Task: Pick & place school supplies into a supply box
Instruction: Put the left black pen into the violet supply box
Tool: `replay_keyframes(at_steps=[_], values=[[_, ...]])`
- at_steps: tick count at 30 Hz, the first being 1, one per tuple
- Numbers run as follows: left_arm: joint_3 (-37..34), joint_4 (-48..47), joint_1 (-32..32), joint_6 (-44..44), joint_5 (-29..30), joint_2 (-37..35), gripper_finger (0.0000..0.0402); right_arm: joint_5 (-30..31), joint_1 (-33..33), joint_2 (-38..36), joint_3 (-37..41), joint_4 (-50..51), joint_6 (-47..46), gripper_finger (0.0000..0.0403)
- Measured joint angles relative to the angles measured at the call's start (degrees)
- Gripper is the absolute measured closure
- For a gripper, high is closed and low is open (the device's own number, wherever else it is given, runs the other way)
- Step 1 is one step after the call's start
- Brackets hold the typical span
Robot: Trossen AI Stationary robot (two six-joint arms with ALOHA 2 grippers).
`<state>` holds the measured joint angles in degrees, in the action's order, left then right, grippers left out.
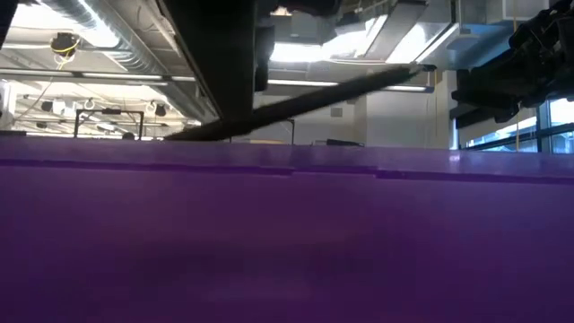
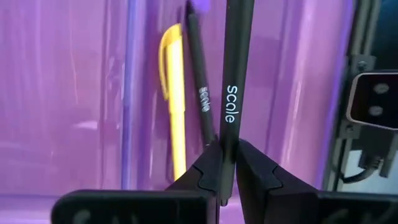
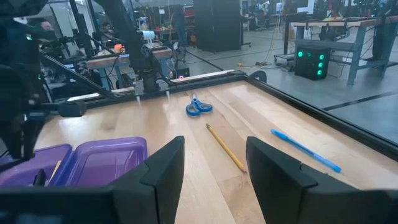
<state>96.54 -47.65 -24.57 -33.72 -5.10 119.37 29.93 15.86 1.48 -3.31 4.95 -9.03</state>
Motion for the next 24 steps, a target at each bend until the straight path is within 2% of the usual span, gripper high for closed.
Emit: replay_keyframes(at_steps=[24], values=[[0.1,-0.1,0.8,-2.0,-3.0,4.9,0.0382,0.0,0.0,0.0,0.0,0.0,0.1,0.0227]])
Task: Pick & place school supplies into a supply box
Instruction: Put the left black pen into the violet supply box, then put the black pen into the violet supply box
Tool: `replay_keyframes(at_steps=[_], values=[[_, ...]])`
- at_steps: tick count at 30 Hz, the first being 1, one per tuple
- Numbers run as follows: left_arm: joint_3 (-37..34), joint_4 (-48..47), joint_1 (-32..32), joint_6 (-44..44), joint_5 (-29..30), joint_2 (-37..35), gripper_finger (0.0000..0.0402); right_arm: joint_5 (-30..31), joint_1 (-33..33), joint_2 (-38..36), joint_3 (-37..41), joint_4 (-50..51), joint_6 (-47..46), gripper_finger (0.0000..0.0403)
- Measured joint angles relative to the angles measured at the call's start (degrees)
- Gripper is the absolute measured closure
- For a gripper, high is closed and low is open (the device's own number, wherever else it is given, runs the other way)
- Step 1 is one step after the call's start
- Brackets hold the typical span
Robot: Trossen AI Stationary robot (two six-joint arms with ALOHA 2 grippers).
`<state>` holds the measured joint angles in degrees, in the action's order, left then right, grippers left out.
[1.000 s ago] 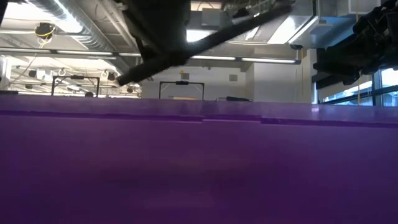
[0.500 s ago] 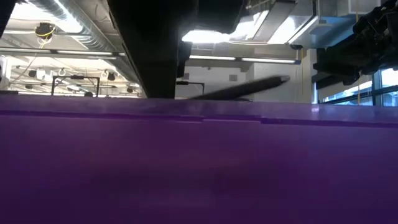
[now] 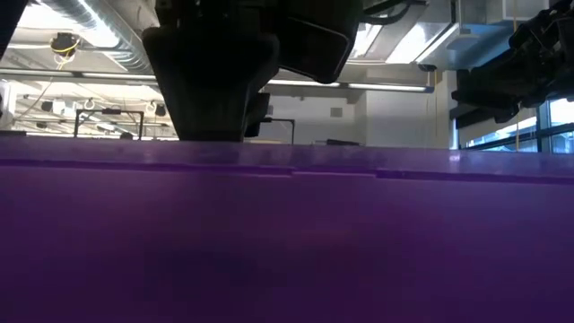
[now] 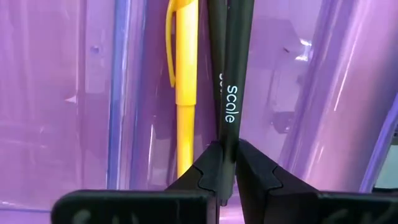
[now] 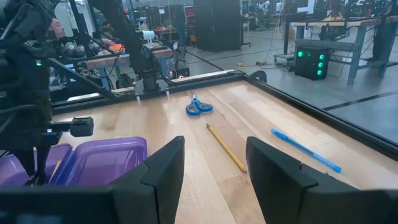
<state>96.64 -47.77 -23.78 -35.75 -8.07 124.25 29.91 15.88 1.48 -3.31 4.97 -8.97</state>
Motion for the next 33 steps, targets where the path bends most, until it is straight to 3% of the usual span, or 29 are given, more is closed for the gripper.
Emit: replay_keyframes(at_steps=[18,25,33], values=[[-2.2,0.2,1.1,0.5,-0.7,0.0,0.038,0.0,0.0,0.0,0.0,0.0,0.1,0.0227],[-2.3,0.2,1.1,0.6,-0.7,0.0,0.0347,0.0,0.0,0.0,0.0,0.0,0.2,0.0227],[-2.2,0.6,1.0,6.6,-1.6,0.0,0.0315,0.0,0.0,0.0,0.0,0.0,0.2,0.0227]])
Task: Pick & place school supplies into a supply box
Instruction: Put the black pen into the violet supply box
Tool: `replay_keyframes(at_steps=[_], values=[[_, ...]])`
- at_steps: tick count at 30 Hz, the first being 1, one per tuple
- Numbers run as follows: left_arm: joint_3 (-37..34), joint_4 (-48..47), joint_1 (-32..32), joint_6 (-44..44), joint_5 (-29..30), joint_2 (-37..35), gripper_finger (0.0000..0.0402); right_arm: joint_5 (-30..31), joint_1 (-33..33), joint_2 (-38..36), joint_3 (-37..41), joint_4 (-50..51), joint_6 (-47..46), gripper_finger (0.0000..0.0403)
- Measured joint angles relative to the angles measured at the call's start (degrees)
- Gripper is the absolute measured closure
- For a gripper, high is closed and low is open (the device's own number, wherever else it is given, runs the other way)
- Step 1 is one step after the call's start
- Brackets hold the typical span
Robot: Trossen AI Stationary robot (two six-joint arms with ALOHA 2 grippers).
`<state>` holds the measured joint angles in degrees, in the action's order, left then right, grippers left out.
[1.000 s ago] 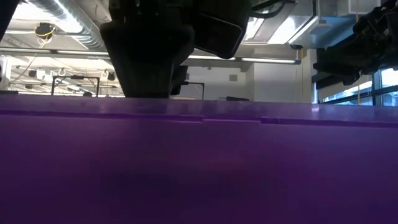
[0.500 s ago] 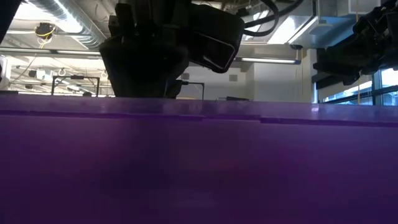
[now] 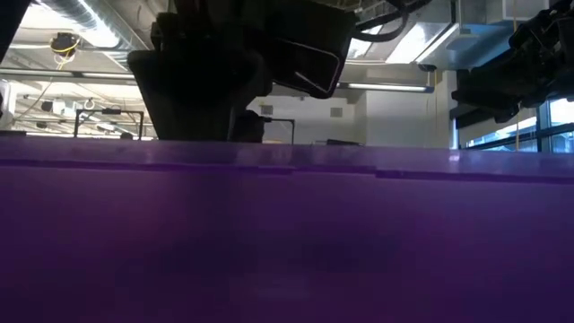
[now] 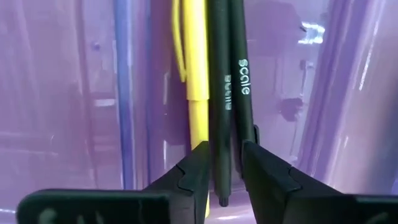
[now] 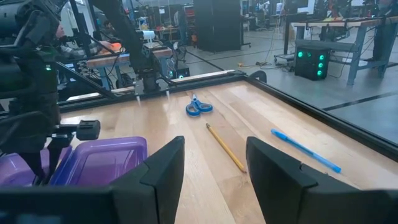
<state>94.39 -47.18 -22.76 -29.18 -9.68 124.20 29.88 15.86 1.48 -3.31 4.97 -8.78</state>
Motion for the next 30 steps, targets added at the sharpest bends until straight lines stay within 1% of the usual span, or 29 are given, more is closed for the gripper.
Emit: replay_keyframes(at_steps=[5,8,11,15,16,18,22,24,27,30], values=[[1.9,-1.3,0.9,-0.6,-4.2,-0.3,0.0313,0.0,0.0,0.0,0.0,0.0,0.0,0.0227],[1.9,-1.0,1.0,0.8,-3.8,-1.8,0.0316,0.0,0.0,0.0,0.0,0.0,-0.1,0.0227],[1.9,-1.3,0.7,3.0,0.7,-4.1,0.032,-0.1,0.0,0.0,0.0,0.0,-0.1,0.0227],[1.8,-1.6,-0.6,7.2,11.1,-7.5,0.0326,0.0,0.0,0.0,0.0,-0.2,0.0,0.0227],[1.5,-1.0,-0.9,7.3,13.6,-8.3,0.0328,0.2,0.0,0.0,0.0,-0.7,-1.0,0.0227],[0.3,0.3,-1.6,7.2,17.9,-9.6,0.0334,0.2,0.0,0.0,0.0,-1.2,-6.2,0.0227],[-4.0,3.9,-1.9,6.5,18.3,-11.9,0.0348,-3.0,0.0,0.2,0.0,-0.5,-8.8,0.0227],[-7.4,7.8,-1.7,7.2,16.8,-13.9,0.0355,-4.2,0.0,0.8,0.0,-0.6,-8.8,0.0227],[-14.4,15.5,-0.9,7.3,14.3,-18.4,0.0363,-4.5,0.0,2.8,0.0,-0.9,-9.2,0.0227],[-23.4,24.0,-0.3,7.3,14.7,-24.7,0.0371,-4.5,0.0,6.1,-0.6,-0.9,-10.3,0.0227]])
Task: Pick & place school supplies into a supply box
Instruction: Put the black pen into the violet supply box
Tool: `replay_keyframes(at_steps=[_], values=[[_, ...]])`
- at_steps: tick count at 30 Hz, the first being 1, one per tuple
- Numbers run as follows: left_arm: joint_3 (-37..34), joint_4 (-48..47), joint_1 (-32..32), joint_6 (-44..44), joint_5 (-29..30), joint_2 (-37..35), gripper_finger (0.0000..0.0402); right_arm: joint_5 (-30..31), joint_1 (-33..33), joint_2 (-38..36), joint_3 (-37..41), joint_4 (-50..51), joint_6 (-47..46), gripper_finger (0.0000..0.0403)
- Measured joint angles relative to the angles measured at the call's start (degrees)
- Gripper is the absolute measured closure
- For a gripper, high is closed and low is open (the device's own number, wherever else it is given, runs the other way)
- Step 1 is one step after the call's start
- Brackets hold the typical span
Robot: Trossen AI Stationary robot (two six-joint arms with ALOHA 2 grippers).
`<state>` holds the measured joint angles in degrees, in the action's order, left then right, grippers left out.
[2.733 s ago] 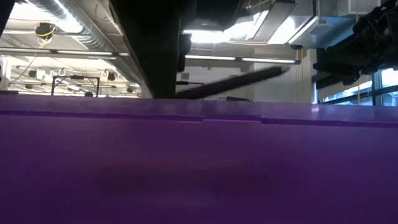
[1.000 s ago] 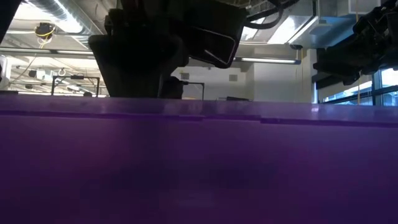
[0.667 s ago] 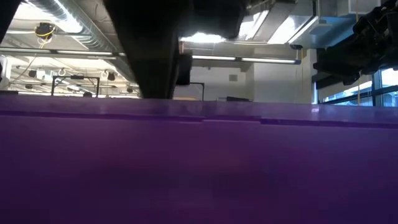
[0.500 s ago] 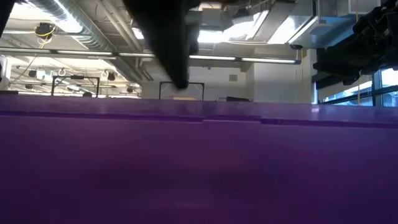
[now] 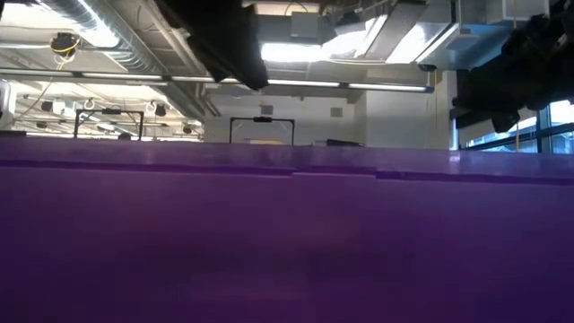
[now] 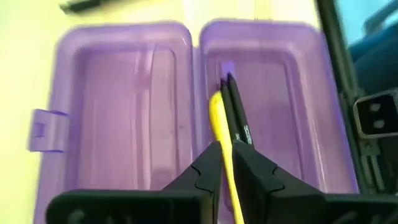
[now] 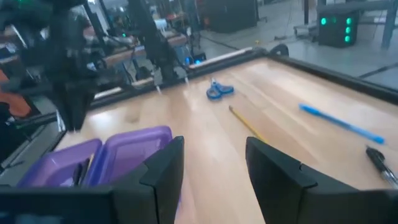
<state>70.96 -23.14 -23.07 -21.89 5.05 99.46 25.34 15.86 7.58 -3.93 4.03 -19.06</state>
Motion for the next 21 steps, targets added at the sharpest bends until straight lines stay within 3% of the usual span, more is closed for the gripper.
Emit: replay_keyframes(at_steps=[12,17,21], values=[[-34.4,36.0,1.9,3.2,7.0,-22.1,0.0382,5.9,-2.1,19.6,-3.5,0.0,-9.7,0.0227],[-42.6,44.8,1.9,9.7,14.9,-26.5,0.0382,2.2,-5.8,28.2,-6.9,0.0,-15.5,0.0227],[-45.5,46.1,1.9,12.6,19.5,-27.7,0.0382,-1.9,-8.5,36.3,-10.9,0.2,-18.3,0.0227]])
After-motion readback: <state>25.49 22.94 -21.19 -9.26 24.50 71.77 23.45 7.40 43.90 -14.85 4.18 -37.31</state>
